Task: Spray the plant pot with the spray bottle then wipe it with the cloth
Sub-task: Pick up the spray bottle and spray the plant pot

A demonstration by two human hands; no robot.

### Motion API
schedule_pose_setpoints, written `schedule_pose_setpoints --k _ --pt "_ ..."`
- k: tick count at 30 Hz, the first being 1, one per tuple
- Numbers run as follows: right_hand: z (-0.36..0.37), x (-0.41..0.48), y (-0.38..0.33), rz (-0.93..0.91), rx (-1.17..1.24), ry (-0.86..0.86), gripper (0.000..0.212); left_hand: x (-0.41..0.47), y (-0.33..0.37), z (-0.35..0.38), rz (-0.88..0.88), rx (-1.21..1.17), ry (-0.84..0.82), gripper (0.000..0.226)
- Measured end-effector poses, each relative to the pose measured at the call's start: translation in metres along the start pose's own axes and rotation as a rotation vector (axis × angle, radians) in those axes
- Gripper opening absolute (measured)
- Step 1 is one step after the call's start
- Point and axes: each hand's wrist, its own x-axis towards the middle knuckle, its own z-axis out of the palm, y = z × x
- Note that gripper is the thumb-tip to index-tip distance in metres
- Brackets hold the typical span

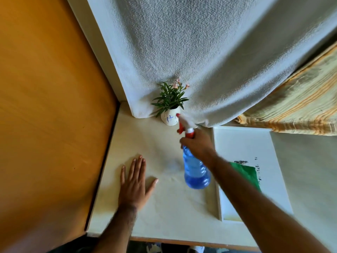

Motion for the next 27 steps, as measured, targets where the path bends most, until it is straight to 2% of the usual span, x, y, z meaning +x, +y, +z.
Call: schedule_pose_setpoints --k 4,10,16,23,27 --pt "0.027 0.006 0.005 0.083 -0.061 -0.053 0.02 0.002 0.001 0.0 -0.002 -0.012 0.033 0.091" --pt "0.037 0.024 0.004 0.139 -0.142 0.068 0.013 0.001 0.001 0.0 -0.009 -0.018 0.023 0.091" --pt "0.04 0.03 0.0 0.178 -0.177 0.098 0.024 0.002 0.0 -0.001 -0.016 -0.028 0.003 0.091" --pt "0.038 0.032 0.003 0.196 -0.145 0.083 0.022 0.002 0.001 -0.005 -0.021 -0.02 -0.03 0.092" --pt "0.032 0.028 0.006 0.205 -0.042 0.08 0.022 0.002 0.0 -0.005 -0.017 -0.034 -0.044 0.092"
